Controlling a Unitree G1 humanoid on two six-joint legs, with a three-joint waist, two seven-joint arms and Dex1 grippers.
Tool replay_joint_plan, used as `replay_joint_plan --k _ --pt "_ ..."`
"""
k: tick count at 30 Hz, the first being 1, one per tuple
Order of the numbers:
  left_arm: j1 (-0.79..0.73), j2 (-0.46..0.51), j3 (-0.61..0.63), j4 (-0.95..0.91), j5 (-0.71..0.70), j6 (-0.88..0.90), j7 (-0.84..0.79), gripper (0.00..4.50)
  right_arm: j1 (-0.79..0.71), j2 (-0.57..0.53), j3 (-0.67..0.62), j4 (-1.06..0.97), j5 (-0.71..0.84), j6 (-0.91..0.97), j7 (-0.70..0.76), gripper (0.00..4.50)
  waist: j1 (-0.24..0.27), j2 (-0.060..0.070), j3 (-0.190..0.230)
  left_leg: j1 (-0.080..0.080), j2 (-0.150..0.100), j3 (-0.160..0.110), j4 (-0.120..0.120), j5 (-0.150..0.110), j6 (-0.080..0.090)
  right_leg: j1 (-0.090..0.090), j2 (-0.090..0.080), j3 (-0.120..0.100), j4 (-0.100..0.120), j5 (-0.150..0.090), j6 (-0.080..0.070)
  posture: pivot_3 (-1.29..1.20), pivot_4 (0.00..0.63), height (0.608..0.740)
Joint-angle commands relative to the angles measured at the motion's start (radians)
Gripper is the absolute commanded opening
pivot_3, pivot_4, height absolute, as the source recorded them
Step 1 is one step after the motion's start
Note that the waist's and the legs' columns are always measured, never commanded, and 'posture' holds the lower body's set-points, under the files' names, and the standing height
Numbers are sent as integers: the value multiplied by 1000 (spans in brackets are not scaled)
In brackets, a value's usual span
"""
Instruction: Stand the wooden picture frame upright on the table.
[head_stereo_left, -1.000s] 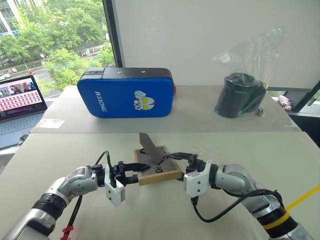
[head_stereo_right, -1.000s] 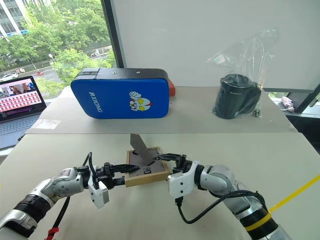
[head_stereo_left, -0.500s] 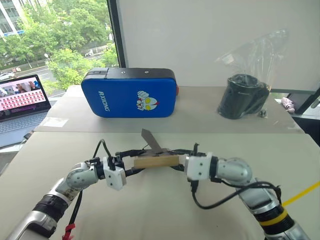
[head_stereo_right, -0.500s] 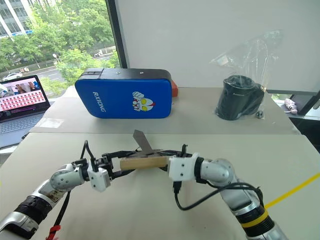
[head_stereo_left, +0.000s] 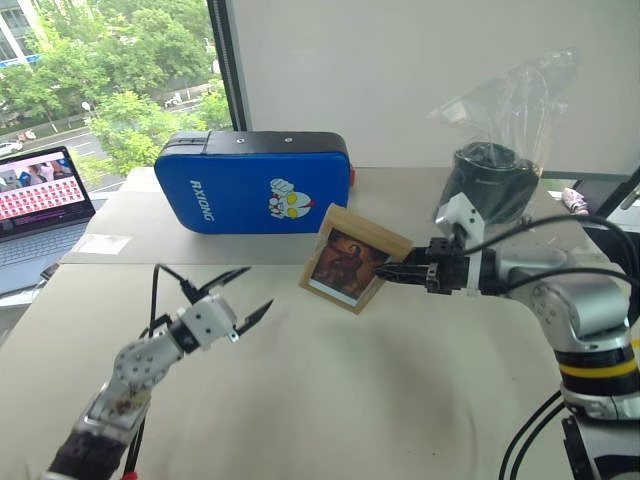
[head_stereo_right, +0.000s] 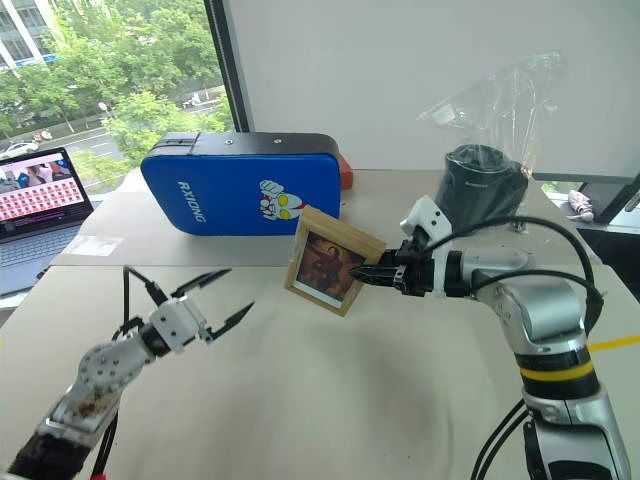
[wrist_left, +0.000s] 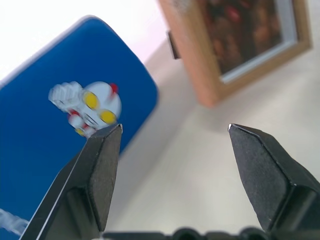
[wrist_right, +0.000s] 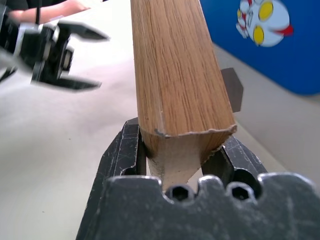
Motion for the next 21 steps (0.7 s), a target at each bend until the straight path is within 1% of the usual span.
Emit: replay_joint_plan --k 1,4,6,12,17,21 --pt "24 -28 39 -89 24 46 35 3651 -58 -56 58 15 6 26 85 1296 5 0 1 0 0 0 0 0 0 0 0 0 0 0 0 0 150 740" --pt "39 -54 47 -119 38 77 44 3651 -95 -80 102 40 8 42 133 1296 6 1 3 -1 0 0 1 0 0 0 0 0 0 0 0 0 150 740" --pt "49 -74 47 -143 52 94 51 3651 -118 -94 171 68 -37 29 160 1296 5 1 3 -1 0 0 1 0 0 0 0 0 0 0 0 0 150 740" --pt "78 -110 50 -186 82 122 52 3651 -166 -58 247 161 -86 19 180 1296 3 1 3 -1 0 0 1 0 0 0 0 0 0 0 0 0 150 740" --pt "81 -129 53 -197 94 137 51 3651 -179 -32 261 205 -112 23 175 1296 1 1 3 0 0 0 1 0 0 1 0 0 0 0 0 0 150 740" --pt "78 -136 51 -201 102 142 46 3651 -183 -23 246 217 -112 28 171 1296 0 0 2 1 0 0 1 0 0 1 0 0 1 0 0 0 150 740"
